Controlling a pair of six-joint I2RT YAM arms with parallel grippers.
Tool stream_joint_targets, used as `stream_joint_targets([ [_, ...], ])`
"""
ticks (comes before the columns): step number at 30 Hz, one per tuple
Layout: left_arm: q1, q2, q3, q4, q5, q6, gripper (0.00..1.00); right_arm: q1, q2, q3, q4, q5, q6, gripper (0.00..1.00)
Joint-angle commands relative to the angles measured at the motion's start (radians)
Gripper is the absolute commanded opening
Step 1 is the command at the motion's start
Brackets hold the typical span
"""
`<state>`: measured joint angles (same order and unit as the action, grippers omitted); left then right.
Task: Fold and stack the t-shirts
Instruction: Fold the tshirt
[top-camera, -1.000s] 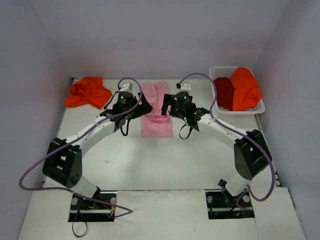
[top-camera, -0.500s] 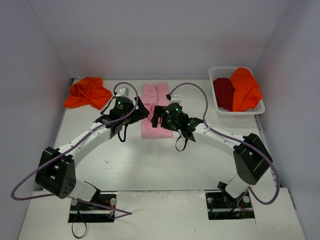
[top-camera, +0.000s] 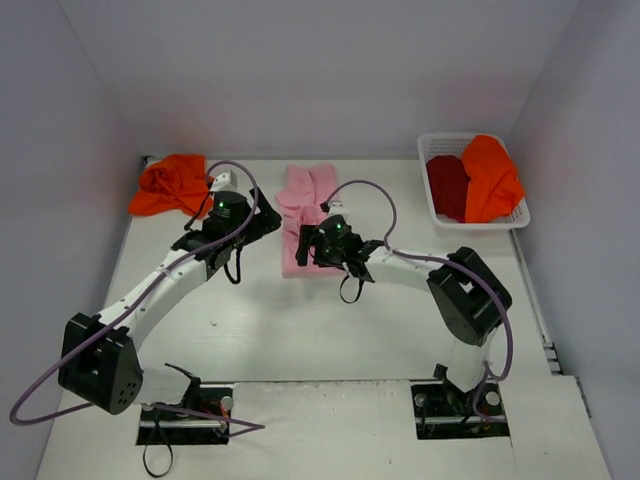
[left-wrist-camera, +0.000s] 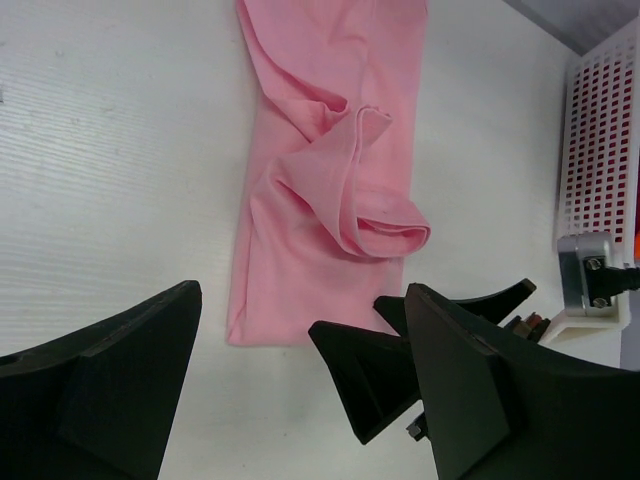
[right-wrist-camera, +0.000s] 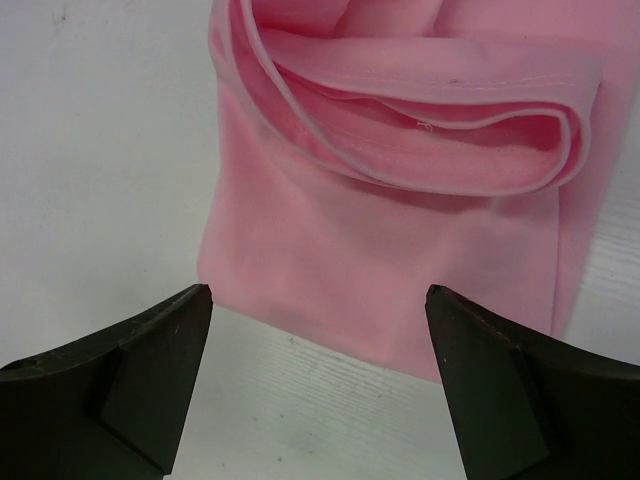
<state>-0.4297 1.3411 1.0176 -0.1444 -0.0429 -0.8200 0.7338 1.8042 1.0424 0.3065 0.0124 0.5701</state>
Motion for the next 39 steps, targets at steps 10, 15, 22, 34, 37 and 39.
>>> stream_joint_targets([
  [10, 0.048, -0.085, -0.033, 0.017, -0.026, 0.018, 0.78, -0.004, 0.082, 0.148, 0.079, -0.003, -0.061, 0.84],
  [15, 0.057, -0.080, -0.040, 0.020, -0.020, 0.022, 0.78, -0.005, 0.112, 0.169, 0.079, -0.002, -0.072, 0.84],
  [22, 0.080, -0.086, -0.054, 0.022, -0.009, 0.028, 0.78, -0.017, 0.150, 0.199, 0.082, 0.003, -0.098, 0.84],
  [34, 0.111, -0.089, -0.074, 0.022, 0.014, 0.038, 0.78, -0.050, 0.207, 0.292, 0.083, 0.003, -0.131, 0.85],
  [37, 0.115, -0.092, -0.079, 0.022, 0.018, 0.041, 0.78, -0.057, 0.233, 0.320, 0.092, 0.001, -0.141, 0.85],
  [39, 0.120, -0.095, -0.080, 0.022, 0.021, 0.044, 0.78, -0.060, 0.260, 0.338, 0.097, 0.000, -0.148, 0.85],
])
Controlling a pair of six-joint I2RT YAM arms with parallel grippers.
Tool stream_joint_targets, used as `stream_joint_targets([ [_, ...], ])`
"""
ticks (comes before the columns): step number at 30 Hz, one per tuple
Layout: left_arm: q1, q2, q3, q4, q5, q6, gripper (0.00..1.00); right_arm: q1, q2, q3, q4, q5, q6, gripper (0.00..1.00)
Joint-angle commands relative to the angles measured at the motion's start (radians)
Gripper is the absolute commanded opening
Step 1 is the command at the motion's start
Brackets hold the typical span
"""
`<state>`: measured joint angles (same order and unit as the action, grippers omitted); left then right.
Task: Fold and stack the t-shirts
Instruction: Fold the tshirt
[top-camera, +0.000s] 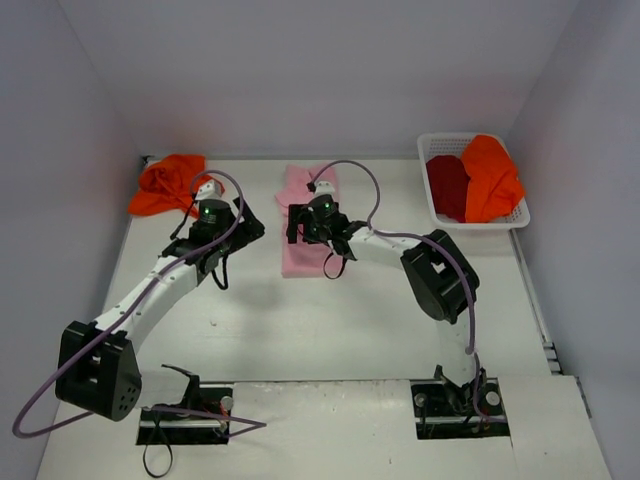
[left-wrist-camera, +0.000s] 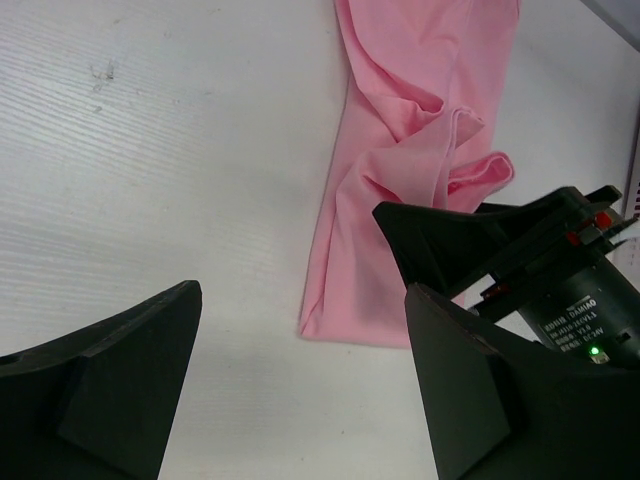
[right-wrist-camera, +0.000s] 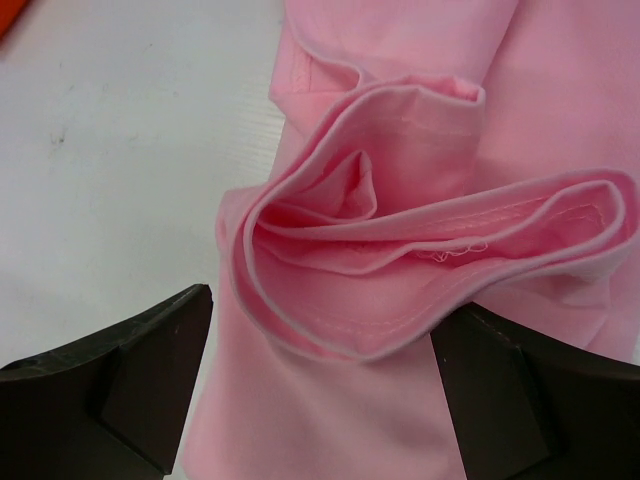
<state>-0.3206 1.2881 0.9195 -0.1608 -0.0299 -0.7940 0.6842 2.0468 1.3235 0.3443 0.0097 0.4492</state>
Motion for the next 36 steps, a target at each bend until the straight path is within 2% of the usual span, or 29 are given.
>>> stream_joint_targets([
  [1, 0.014, -0.045, 0.016, 0.037, 0.012, 0.019, 0.78, -0.017, 0.027, 0.084, 0.059, 0.001, -0.038, 0.85],
  [12, 0.034, -0.069, 0.005, 0.027, 0.030, 0.026, 0.78, -0.083, 0.154, 0.270, 0.085, -0.001, -0.090, 0.85],
  [17, 0.040, -0.062, 0.001, 0.029, 0.030, 0.029, 0.78, -0.107, 0.184, 0.324, 0.091, -0.054, -0.095, 0.85],
  [36, 0.040, -0.078, 0.004, 0.020, 0.053, 0.015, 0.78, -0.112, 0.104, 0.327, 0.111, -0.065, -0.138, 0.85],
])
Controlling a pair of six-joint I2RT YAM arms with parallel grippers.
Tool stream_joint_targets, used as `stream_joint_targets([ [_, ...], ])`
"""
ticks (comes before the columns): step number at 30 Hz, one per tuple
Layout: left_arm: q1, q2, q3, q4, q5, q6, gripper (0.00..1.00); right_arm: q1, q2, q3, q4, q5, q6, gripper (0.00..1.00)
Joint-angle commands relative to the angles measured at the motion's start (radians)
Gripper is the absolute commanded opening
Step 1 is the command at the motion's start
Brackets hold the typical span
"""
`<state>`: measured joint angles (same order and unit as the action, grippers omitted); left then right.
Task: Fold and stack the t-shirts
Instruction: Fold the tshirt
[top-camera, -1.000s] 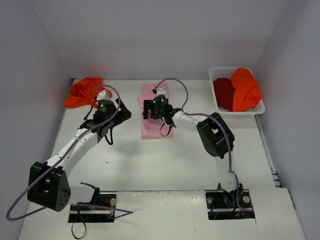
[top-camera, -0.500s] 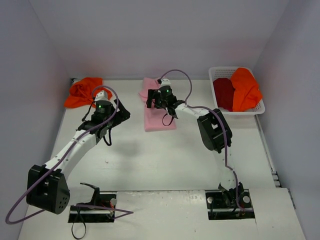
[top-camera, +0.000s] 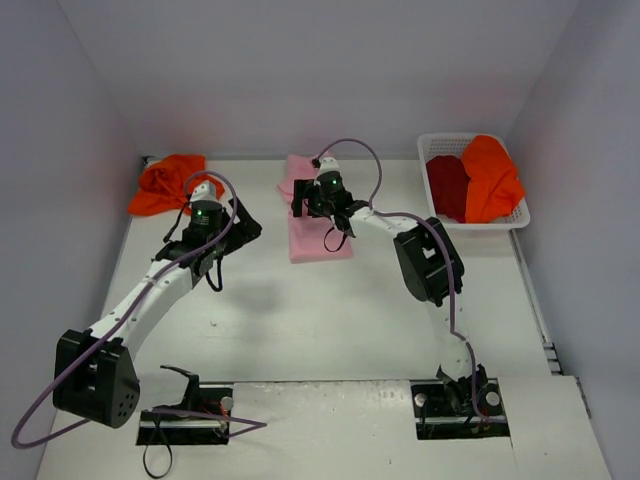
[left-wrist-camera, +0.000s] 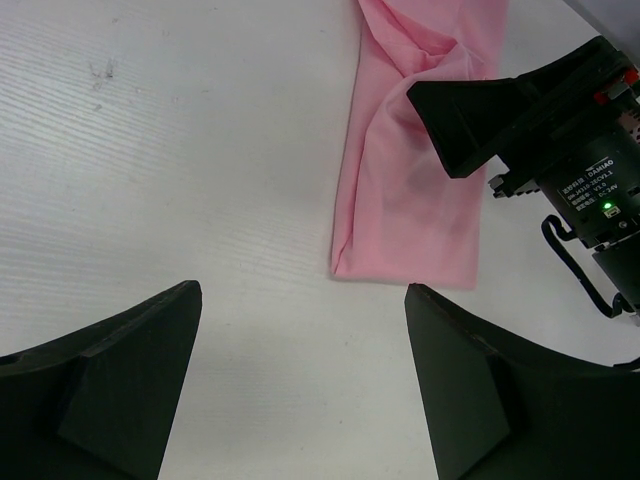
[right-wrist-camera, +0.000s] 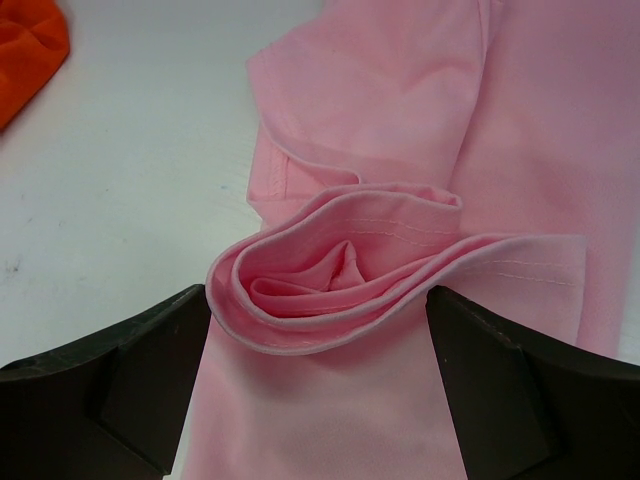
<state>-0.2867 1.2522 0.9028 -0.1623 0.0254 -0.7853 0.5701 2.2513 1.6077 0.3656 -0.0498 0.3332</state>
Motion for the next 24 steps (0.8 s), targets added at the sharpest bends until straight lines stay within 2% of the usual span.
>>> stream_joint_targets([
  [1, 0.006, -0.045, 0.021, 0.017, -0.002, 0.006, 0.78, 0.001, -0.104, 0.046, 0.091, -0.005, -0.025, 0.85],
  [13, 0.006, -0.043, 0.012, 0.021, 0.004, -0.002, 0.78, -0.009, -0.171, 0.047, 0.107, 0.027, -0.086, 0.86],
  [24, 0.001, -0.060, -0.018, 0.082, 0.070, -0.055, 0.78, -0.009, -0.372, -0.127, 0.082, 0.080, -0.120, 0.86],
])
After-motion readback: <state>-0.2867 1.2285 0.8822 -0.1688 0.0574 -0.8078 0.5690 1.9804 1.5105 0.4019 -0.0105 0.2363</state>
